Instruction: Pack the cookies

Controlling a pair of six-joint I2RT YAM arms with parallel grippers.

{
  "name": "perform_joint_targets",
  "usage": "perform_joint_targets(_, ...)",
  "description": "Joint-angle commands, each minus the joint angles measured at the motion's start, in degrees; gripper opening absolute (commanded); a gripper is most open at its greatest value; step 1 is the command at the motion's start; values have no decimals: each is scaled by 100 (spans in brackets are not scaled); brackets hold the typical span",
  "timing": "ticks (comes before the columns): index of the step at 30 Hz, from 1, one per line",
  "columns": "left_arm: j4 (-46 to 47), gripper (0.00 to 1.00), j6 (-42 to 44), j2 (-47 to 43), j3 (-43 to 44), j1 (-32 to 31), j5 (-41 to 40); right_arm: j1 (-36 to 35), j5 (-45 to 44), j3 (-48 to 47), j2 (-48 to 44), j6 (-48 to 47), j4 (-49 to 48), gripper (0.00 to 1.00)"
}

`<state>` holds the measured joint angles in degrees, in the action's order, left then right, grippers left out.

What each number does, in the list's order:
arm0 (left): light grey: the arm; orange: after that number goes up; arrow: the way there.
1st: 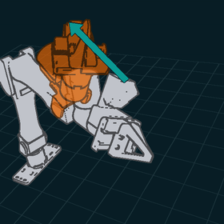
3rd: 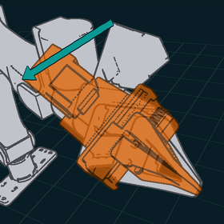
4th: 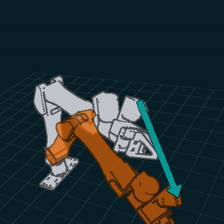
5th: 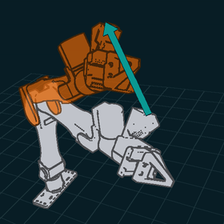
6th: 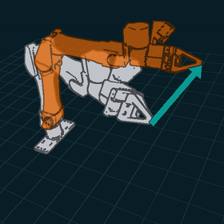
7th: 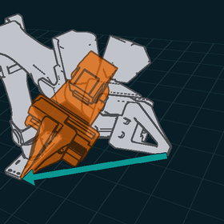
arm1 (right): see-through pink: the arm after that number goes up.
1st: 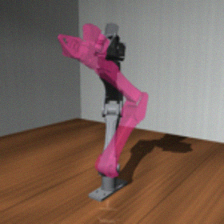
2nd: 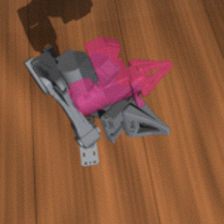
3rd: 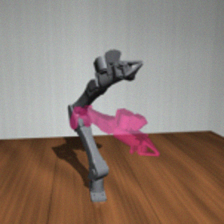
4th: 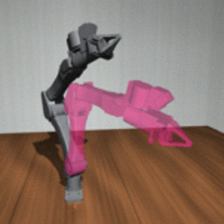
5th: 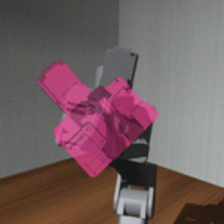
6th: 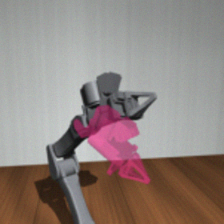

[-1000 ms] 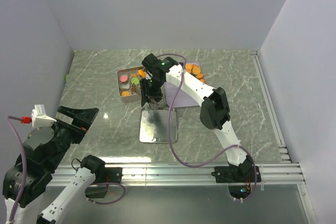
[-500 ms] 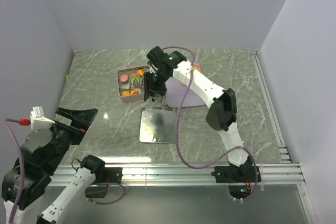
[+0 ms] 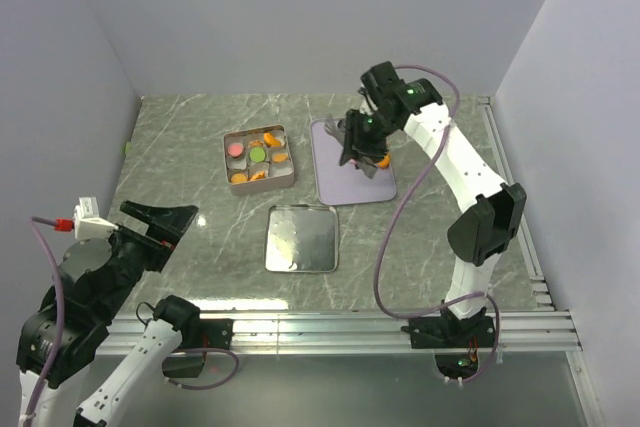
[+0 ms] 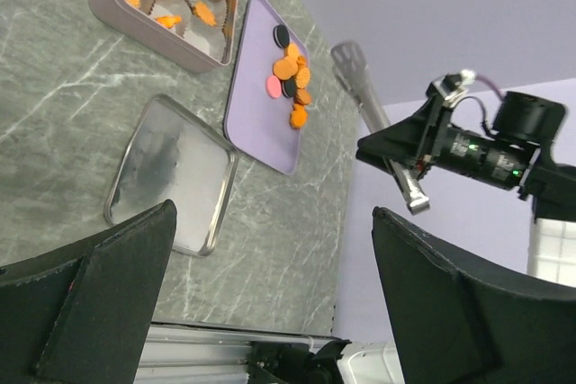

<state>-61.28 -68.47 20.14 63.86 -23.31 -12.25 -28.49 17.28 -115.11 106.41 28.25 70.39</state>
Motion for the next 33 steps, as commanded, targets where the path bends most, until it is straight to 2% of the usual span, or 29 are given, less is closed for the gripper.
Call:
perform_joint_targets(1, 388, 96, -35, 122, -119, 11, 197, 352, -434, 567, -252, -363, 123, 49)
perform_joint_targets(6, 529, 96, -44, 122, -286, 11, 249, 494, -542, 1147, -244, -513, 89, 49)
perform_joint_targets(12, 827, 96, -26, 201, -462, 19, 320, 494, -593, 1281, 99, -478, -8, 50)
perform_joint_targets(33, 898, 99, 308, 394, -383, 11, -155, 441, -946, -116, 1777, -645, 484, 50)
